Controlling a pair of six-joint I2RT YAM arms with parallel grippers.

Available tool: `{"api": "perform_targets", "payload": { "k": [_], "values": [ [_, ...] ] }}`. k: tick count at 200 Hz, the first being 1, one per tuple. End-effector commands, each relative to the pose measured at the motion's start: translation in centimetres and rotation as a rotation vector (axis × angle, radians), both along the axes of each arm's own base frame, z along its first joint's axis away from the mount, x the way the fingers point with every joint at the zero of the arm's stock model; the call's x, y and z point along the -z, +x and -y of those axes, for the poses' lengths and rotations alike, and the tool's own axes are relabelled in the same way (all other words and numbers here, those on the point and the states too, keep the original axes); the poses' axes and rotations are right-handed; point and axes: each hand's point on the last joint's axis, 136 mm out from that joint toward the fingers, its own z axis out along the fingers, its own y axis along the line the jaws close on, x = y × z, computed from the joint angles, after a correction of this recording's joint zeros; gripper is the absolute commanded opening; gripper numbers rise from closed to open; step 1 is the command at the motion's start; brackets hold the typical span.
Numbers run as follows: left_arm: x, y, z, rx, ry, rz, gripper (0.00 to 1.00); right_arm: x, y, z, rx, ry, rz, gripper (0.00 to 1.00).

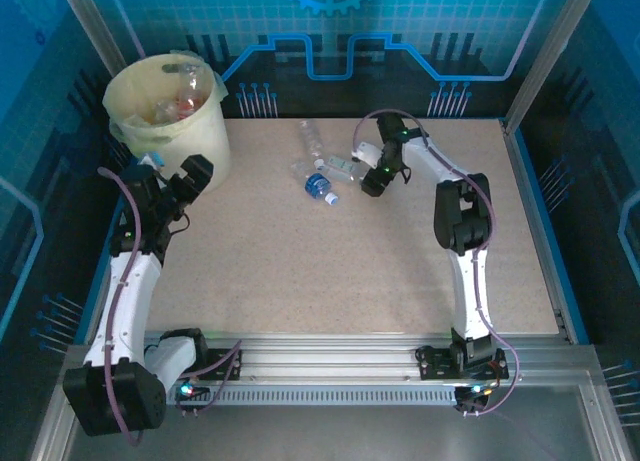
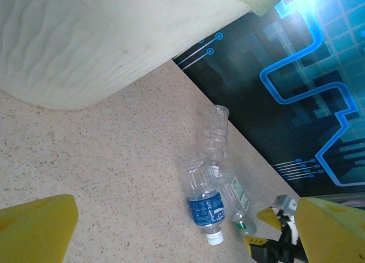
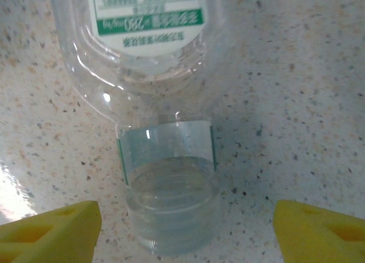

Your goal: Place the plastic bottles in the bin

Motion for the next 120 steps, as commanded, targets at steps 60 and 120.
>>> {"api": "perform_targets", "payload": {
  "k": [60, 120],
  "values": [
    [-0.7, 0.9, 1.3, 0.057, -0.026, 0.028, 0.99, 3.9, 1.1, -0.7, -0.129, -0.039, -0.061, 0.62],
    [-1.0, 1.8, 3.2, 0.124, 0.005, 0.022, 0.99, 4.0, 0.3, -0.5, -0.094, -0.018, -0.087, 0.42]
  ]
}}
